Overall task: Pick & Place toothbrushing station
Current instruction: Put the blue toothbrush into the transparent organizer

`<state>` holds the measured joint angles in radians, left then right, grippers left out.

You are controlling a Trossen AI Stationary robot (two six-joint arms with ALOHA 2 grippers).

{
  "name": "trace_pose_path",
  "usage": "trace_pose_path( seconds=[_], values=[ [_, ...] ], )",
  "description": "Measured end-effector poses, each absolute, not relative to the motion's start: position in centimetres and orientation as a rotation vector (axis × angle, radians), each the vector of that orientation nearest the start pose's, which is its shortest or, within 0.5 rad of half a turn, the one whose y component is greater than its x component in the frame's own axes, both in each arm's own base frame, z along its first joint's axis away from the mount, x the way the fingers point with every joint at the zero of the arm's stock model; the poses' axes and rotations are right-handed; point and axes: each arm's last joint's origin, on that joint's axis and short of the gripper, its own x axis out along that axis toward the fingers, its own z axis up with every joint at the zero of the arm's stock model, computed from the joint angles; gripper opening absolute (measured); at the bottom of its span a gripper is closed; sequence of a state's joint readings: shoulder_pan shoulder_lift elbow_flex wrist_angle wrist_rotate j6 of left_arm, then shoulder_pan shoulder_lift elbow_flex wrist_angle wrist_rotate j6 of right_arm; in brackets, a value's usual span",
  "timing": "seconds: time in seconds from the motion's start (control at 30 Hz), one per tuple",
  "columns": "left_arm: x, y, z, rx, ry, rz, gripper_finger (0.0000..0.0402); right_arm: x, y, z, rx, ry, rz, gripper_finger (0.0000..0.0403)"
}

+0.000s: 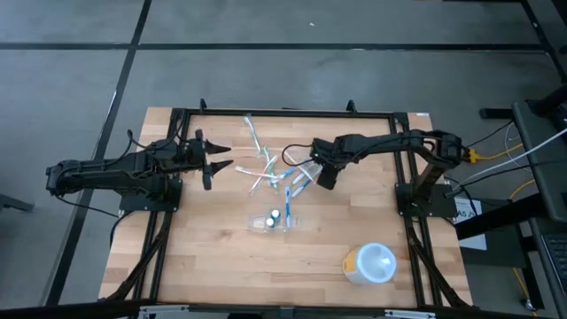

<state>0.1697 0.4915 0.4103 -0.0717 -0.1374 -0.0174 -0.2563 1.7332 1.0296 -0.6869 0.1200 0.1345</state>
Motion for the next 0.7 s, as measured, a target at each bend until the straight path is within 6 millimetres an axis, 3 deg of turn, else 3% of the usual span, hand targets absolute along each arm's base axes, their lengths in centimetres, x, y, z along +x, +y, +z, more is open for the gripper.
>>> trace_pose_path(
  seconds=[0.33, 0.7],
  values=[
    [12.9, 2.6, 25.3, -0.033, 0.156, 0.306, 0.0184, 28.2, -8.6, 13.3, 0.263, 1.338, -0.374, 0.0125],
    [12.9, 2.6, 25.3, -0.034, 0.156, 0.306, 0.0184, 27.9, -9.1, 12.9, 0.281, 1.304, -0.337, 0.0125]
  ],
)
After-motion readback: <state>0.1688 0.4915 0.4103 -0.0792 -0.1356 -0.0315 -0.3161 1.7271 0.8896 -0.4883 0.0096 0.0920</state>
